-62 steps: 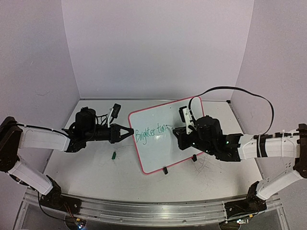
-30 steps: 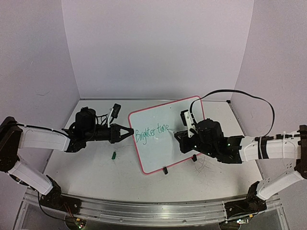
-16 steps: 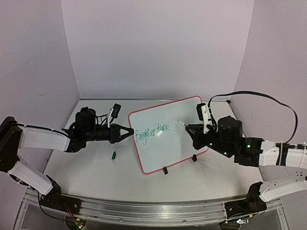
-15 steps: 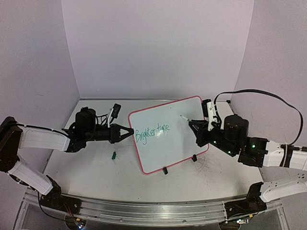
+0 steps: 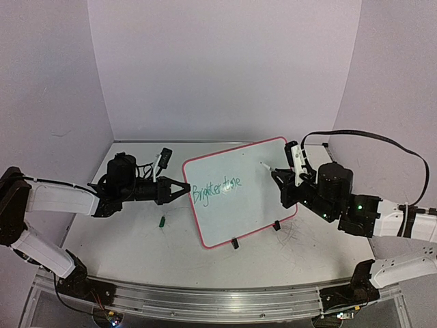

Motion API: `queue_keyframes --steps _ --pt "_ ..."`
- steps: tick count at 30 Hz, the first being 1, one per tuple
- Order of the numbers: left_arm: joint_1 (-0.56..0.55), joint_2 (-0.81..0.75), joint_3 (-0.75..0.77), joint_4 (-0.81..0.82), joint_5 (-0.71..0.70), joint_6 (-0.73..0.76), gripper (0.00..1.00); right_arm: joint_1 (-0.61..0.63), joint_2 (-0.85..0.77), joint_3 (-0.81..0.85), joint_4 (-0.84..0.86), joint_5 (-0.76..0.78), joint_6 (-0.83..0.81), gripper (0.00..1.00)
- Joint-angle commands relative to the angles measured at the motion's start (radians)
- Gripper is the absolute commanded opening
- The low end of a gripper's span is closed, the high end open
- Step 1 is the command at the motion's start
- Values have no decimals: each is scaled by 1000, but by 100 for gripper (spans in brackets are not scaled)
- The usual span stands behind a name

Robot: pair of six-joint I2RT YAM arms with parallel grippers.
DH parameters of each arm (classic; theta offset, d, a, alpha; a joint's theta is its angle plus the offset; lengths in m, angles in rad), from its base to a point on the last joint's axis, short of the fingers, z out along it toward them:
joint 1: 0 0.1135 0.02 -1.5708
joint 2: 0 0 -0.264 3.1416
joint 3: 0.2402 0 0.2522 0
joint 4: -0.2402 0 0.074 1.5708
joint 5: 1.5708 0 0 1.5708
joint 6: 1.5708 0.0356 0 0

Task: Write a sentence on the whiteboard

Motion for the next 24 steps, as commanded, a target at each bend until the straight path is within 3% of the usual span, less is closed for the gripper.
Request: queue_keyframes --steps 1,24 --pt "4 -23 20 9 -20 31 0 -3 27 39 38 7 -49 0" --pt "3 -21 19 4 -18 29 0 -2 138 69 72 -57 -38 0"
